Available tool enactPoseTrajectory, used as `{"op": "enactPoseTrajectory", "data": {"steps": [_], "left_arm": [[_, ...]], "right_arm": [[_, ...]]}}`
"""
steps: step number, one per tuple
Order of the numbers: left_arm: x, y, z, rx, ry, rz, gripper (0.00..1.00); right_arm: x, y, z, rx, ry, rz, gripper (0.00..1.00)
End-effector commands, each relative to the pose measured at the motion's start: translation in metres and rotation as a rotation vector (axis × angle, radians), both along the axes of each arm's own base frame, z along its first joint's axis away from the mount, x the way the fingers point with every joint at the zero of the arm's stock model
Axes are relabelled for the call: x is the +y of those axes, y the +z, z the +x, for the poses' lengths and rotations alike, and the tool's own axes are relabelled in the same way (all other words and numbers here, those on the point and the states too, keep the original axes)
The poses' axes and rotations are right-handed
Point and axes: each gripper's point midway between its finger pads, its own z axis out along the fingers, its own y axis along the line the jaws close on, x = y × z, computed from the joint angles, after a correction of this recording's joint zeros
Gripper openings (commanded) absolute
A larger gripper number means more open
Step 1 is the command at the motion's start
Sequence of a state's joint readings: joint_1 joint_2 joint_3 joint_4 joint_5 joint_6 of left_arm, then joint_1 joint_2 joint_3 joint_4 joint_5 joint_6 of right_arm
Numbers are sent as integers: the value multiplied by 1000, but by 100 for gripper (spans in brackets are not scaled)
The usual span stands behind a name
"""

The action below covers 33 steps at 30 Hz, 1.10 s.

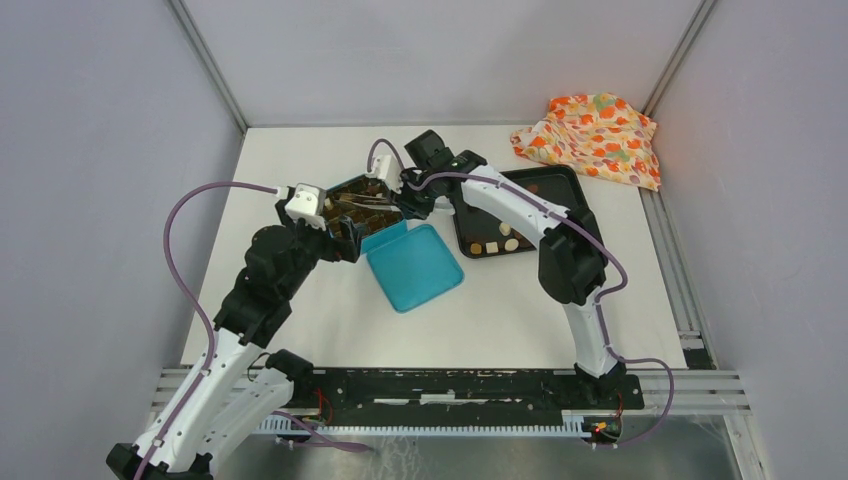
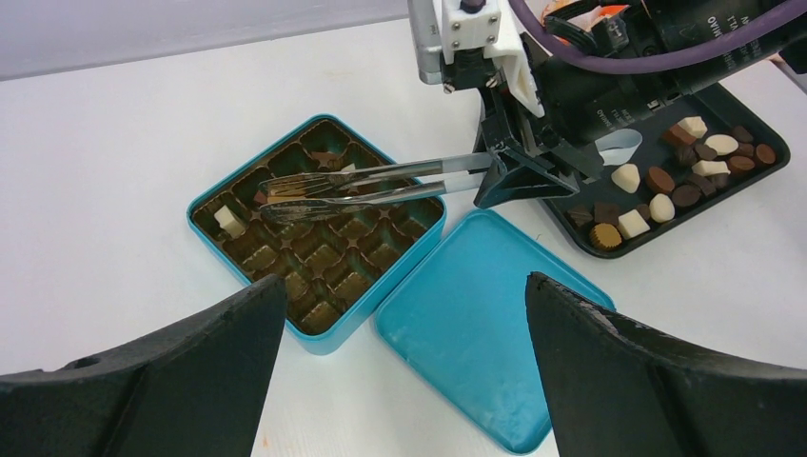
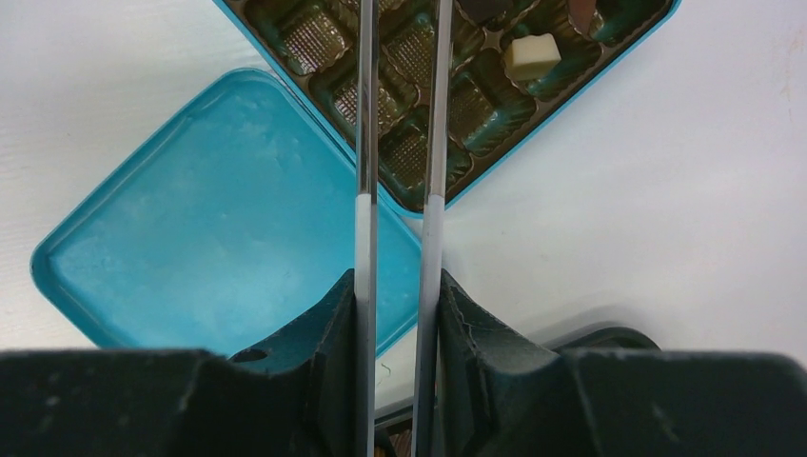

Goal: Pack the chocolate
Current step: Place the fake chocolate in the packing box.

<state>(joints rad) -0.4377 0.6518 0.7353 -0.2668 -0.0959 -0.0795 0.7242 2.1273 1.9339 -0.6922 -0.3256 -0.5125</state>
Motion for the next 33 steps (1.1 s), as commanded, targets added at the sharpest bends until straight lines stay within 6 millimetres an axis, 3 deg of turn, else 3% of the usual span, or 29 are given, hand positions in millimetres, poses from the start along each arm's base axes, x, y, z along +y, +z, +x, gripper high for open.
{"op": "enactPoseTrajectory", "data": {"steps": [1,15,22,27,33], "left_arm": [[3,15,1,-42,14,-17,100],[3,15,1,-39,16,-16,100],[3,15,1,-40,17,-16,100],[3,14,1,-39,17,-16,100],[4,15,1,-42,19,-14,100]], "right_arm": [[10,21,15,-67,-34,31,14],[18,5,23,-83,-51,-2,24],[22,4,24,-88,-50,-8,39],[21,11,24,-98,-49,1,43],[19,25,20,-106,-42,13,42]]}}
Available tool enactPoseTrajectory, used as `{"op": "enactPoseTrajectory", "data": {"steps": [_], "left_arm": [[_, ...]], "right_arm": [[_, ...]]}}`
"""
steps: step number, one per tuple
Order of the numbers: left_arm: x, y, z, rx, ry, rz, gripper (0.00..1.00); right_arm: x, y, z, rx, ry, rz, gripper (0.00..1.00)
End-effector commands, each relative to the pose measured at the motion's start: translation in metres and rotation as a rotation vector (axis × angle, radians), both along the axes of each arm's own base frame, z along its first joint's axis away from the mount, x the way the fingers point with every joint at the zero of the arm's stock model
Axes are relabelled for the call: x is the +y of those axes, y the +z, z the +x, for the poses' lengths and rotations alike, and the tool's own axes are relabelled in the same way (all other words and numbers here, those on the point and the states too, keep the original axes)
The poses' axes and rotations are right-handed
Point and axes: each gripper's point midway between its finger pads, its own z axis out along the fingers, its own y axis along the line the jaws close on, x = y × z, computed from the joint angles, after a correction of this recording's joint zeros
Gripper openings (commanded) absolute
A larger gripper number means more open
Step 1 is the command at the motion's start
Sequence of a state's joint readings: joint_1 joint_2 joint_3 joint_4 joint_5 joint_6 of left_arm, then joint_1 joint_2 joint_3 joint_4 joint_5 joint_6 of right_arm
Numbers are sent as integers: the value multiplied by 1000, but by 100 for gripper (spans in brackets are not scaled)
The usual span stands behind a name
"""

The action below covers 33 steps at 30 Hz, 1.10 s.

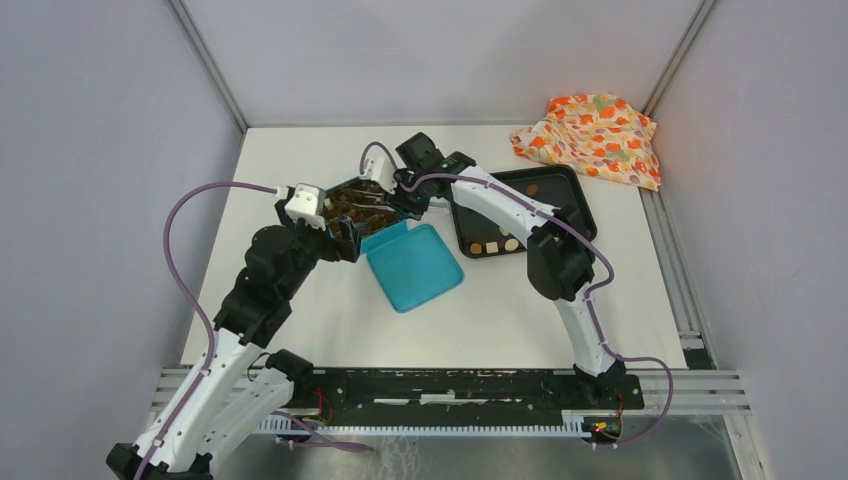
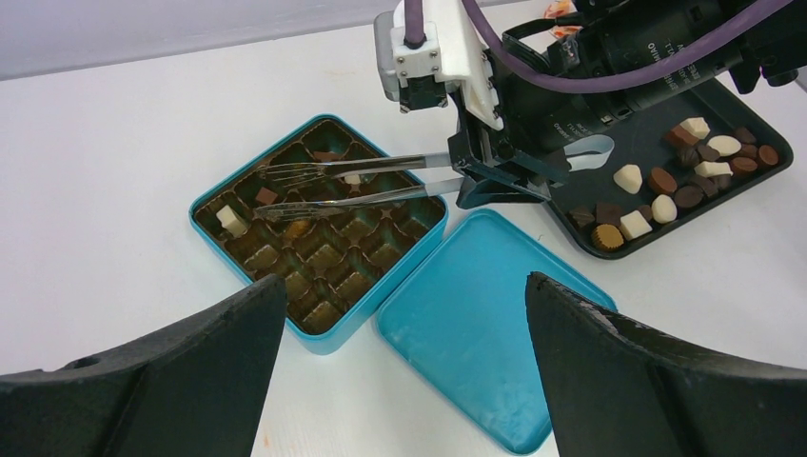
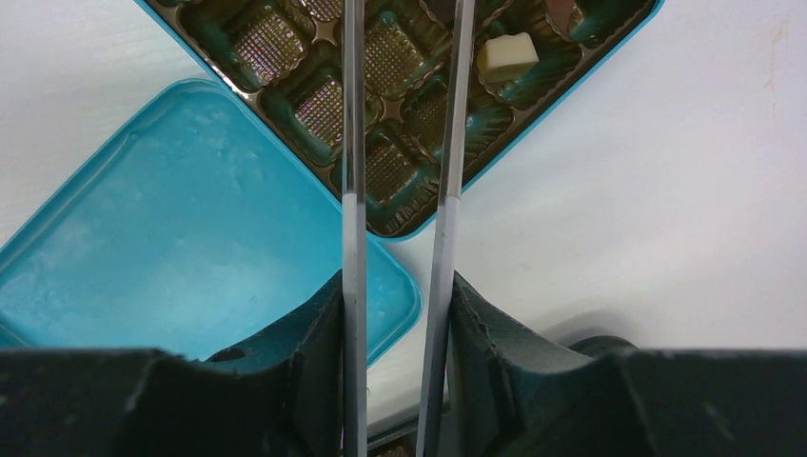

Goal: Pack the chocolate
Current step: Place the fake chocolate in the packing box, then pick up the fake chocolate from the plate.

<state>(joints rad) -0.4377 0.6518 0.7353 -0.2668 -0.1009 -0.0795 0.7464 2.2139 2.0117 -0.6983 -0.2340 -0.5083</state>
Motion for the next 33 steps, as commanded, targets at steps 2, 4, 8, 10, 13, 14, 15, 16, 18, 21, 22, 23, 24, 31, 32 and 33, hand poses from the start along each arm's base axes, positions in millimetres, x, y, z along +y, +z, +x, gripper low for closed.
{"op": "enactPoseTrajectory", "data": {"steps": [2,4,8,10,13,14,15,16,18,21,22,23,24,31,32,33], "left_arm": [[4,15,1,-43,18,-15,100],[4,16,1,-44,18,-16,100],[4,16,1,-45,17,-19,100],[4,16,0,-44,16,-19,100],[3,16,0,-44,16,-19,100],[3,16,0,-44,15,-18,100],[3,16,0,-44,15,-18,100],[3,16,0,-44,14,-18,100],[4,16,0,-44,16,-17,100],[3,15,1,-42,14,-18,100],[3,15,1,-41,13,-17,100],[3,14,1,-39,14,-17,100],[2,14,1,-38,13,-16,100],[2,11,3,-28,12,-10,100],[1,11,3,-27,12,-10,100],[2,10,3,-24,13,-8,100]], "right_arm": [[8,52,1,-79,6,82,42],[4,59,-6,-78,17,88,41],[-9,74,-18,-86,26,97,41],[-18,82,-23,-93,27,108,41],[-35,89,-28,-96,16,117,40],[-41,91,-29,-97,12,122,41],[-48,94,-29,-100,4,131,41],[-57,93,-29,-96,-7,133,41],[-74,92,-30,-93,-29,143,41],[-106,88,-31,-86,-76,166,41],[-119,89,-30,-84,-98,181,41],[-134,85,-28,-74,-129,192,41],[-146,85,-28,-69,-149,210,41],[-241,65,-27,-41,-346,297,41],[-255,60,-27,-36,-377,309,41],[-266,59,-27,-42,-406,318,41]]}}
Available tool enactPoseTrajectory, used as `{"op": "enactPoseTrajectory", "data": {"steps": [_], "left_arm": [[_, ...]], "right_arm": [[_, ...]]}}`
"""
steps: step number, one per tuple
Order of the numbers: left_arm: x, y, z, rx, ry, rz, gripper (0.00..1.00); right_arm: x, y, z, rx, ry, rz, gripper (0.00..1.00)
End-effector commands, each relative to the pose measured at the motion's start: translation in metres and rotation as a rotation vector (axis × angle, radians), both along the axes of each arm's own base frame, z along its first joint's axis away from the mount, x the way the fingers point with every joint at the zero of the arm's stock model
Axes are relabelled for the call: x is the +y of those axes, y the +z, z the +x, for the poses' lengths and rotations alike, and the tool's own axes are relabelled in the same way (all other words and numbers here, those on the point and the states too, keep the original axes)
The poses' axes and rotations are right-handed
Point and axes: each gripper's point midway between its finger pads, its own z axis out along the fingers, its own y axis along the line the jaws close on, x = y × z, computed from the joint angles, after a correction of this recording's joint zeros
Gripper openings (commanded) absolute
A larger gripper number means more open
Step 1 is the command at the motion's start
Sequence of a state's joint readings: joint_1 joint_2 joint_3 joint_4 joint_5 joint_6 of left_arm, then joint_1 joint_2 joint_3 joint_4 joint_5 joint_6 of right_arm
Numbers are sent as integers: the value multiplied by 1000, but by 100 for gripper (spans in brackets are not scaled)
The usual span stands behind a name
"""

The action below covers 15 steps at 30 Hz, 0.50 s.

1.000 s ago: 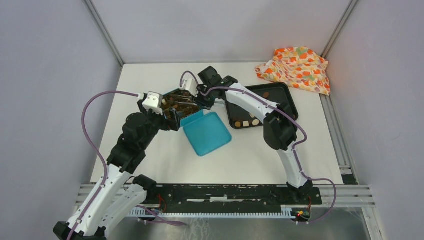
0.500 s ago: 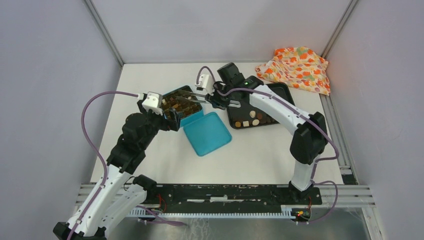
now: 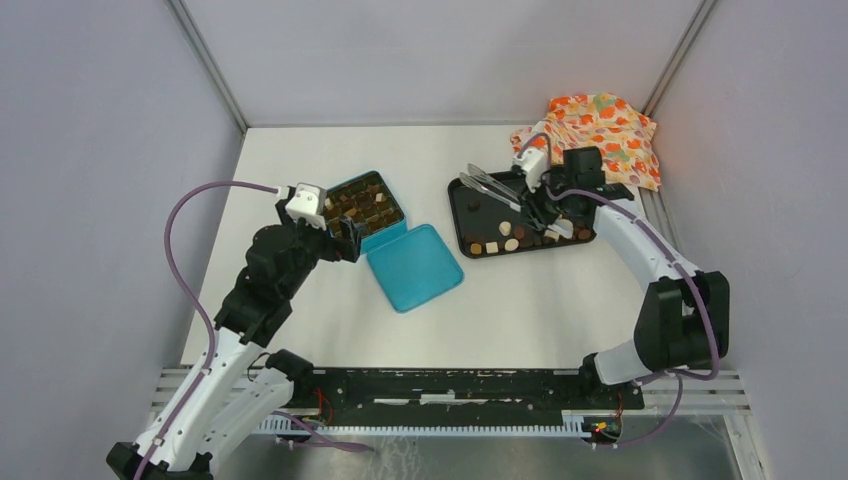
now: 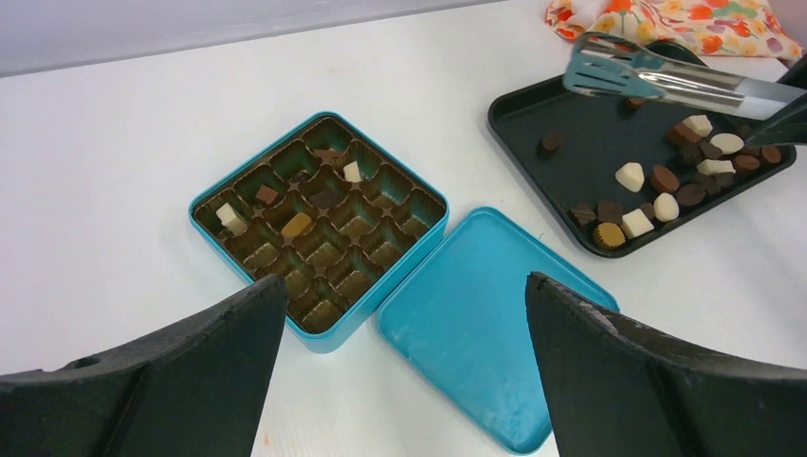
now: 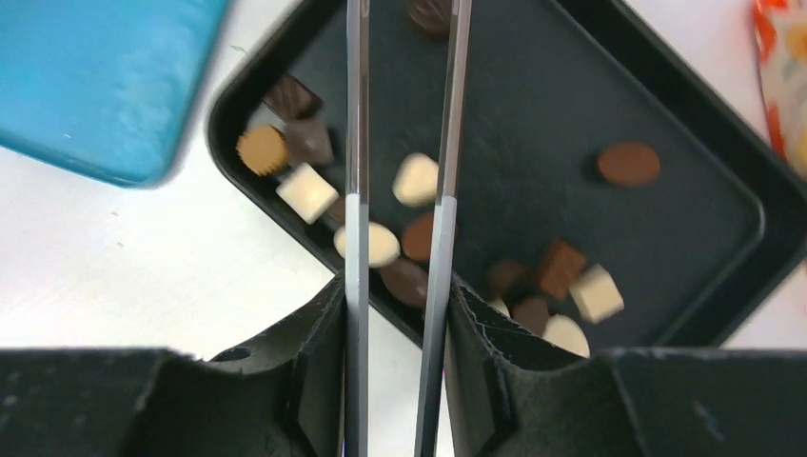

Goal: Pack the chocolate
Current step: Pick up the fake chocolate from the plate.

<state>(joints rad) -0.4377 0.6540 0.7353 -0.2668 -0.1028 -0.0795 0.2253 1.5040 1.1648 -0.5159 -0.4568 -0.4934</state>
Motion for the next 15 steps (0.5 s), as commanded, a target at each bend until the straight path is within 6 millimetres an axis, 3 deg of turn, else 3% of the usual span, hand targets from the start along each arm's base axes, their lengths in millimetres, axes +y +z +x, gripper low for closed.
{"op": "enactPoseTrajectory", "data": {"steps": [1,7,15], "left_arm": [[1,10,3,-24,11,-8,100],[1,7,5,-15,13,-2,100],[-1,6,5,-9,2,-3,100]], "right_arm": [[-30,25,8,-110,-66,120,41],[-98,12,6,-105,-244,79,41],[-134,-23,-10,-21,-366,5,41]]}}
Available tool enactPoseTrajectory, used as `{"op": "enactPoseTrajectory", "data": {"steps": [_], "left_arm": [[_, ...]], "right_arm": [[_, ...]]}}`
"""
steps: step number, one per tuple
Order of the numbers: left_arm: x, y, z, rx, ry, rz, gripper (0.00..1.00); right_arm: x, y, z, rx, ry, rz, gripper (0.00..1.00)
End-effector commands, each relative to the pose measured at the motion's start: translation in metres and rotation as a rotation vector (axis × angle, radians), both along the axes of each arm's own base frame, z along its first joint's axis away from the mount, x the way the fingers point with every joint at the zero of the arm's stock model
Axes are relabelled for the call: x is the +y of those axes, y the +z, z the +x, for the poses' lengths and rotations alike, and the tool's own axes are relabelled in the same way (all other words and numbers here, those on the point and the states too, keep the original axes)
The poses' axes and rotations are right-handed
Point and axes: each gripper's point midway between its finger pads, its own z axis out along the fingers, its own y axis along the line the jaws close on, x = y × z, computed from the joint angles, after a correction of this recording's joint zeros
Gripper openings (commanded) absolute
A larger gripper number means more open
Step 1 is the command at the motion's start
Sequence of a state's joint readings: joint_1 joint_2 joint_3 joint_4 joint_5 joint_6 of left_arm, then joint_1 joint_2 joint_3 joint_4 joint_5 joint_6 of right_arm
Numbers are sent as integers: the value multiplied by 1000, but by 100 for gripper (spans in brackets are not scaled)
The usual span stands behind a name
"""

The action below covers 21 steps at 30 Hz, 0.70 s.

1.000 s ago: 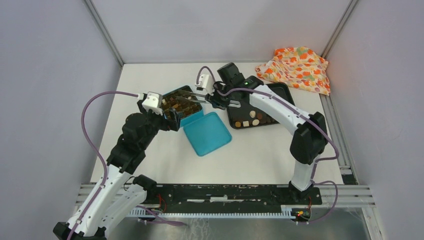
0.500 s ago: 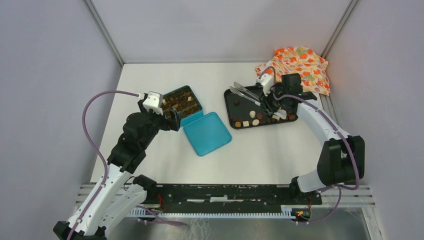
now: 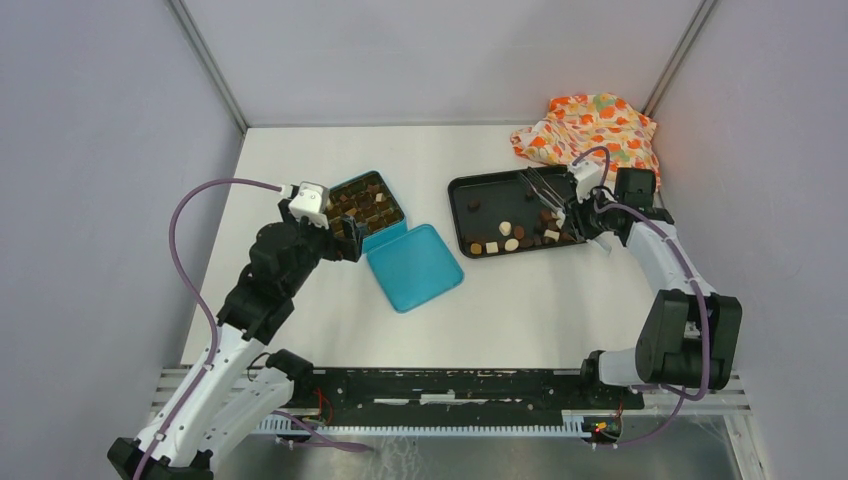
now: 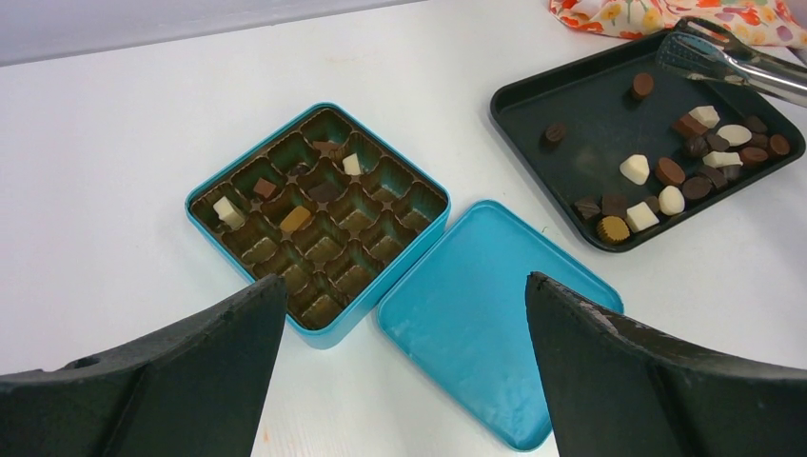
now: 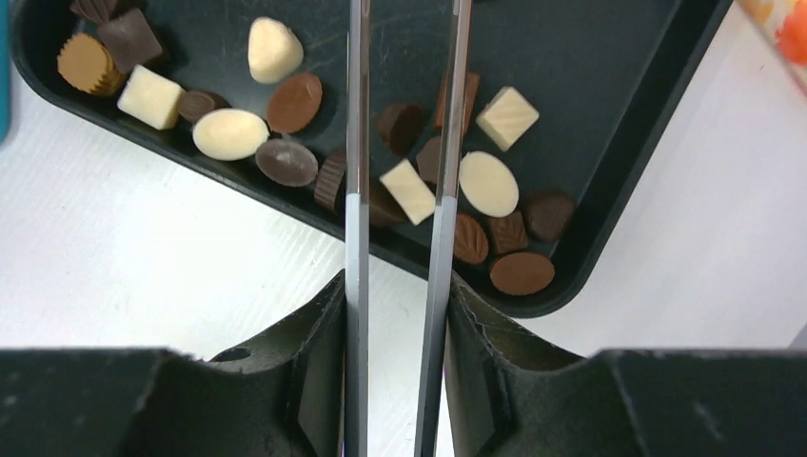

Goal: Pack the chocolate
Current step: Pick up the fake chocolate from the plate.

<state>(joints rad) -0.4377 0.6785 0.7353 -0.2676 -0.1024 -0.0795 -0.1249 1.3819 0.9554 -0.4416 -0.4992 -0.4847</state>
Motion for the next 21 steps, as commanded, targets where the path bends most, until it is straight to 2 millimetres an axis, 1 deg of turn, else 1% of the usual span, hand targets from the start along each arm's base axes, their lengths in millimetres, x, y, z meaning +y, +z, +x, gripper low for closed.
{"op": "enactPoseTrajectory", "data": {"steps": [1,5,14,21], "left_arm": [[0,13,2,-32,3,-14,100],[0,14,1,-34,0,-15,100],[0,15,0,-39,-5,-20,100],[-1,17,0,-45,-7,-23,100]], "right_arm": [[-18,0,0,-23,-54,-42,41],[-27,-9,-5,16,-84,-17,41],[-27,-29,-10,101,-81,12,42],[-30,-39,-11,135,-88,10,42]]}}
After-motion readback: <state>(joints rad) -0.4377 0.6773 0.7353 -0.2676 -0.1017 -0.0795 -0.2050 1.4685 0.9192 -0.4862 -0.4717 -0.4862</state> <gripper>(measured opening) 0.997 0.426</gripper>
